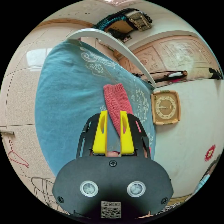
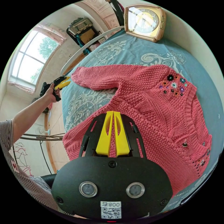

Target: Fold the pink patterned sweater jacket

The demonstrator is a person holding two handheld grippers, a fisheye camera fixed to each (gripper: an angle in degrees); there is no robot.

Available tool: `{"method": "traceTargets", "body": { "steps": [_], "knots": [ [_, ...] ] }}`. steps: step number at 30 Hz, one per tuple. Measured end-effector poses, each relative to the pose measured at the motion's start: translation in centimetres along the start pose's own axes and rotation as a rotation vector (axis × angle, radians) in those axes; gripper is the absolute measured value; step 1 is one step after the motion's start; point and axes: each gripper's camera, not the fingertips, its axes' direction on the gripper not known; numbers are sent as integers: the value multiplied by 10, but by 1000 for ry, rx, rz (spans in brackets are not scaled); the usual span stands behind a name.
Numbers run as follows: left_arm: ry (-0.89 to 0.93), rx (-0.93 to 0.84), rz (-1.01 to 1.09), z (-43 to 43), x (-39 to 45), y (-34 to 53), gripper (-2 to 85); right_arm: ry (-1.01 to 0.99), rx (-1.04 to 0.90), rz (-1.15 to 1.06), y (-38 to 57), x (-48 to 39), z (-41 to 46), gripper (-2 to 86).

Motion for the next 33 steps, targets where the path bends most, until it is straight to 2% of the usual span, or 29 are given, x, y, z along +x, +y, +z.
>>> {"method": "traceTargets", "body": {
  "steps": [5,9,11,12,15,18,22,26,33],
  "knots": [
    [-53,-45,20,18,-1,-27,71,5,-80,-10,-16,6,42,2],
    [-27,-69,24,25,-5,-33,53,-14,-68,13,-18,19,54,3],
    [45,-54,50,22,1,-29,48,-28,-63,21,-16,29,59,5],
    [141,-55,84,21,9,-25,46,-35,-63,25,-16,32,60,6],
    [275,-104,242,23,53,-6,41,-93,-52,73,-12,55,57,11],
    [343,-202,468,37,109,36,39,-207,52,164,0,87,39,31],
    [338,-340,739,64,163,119,38,-527,178,293,11,145,28,73],
    [335,-430,842,83,176,179,39,-747,247,384,22,201,37,90],
    [246,-480,991,95,187,253,38,-831,272,524,53,256,61,124]
  ]
}}
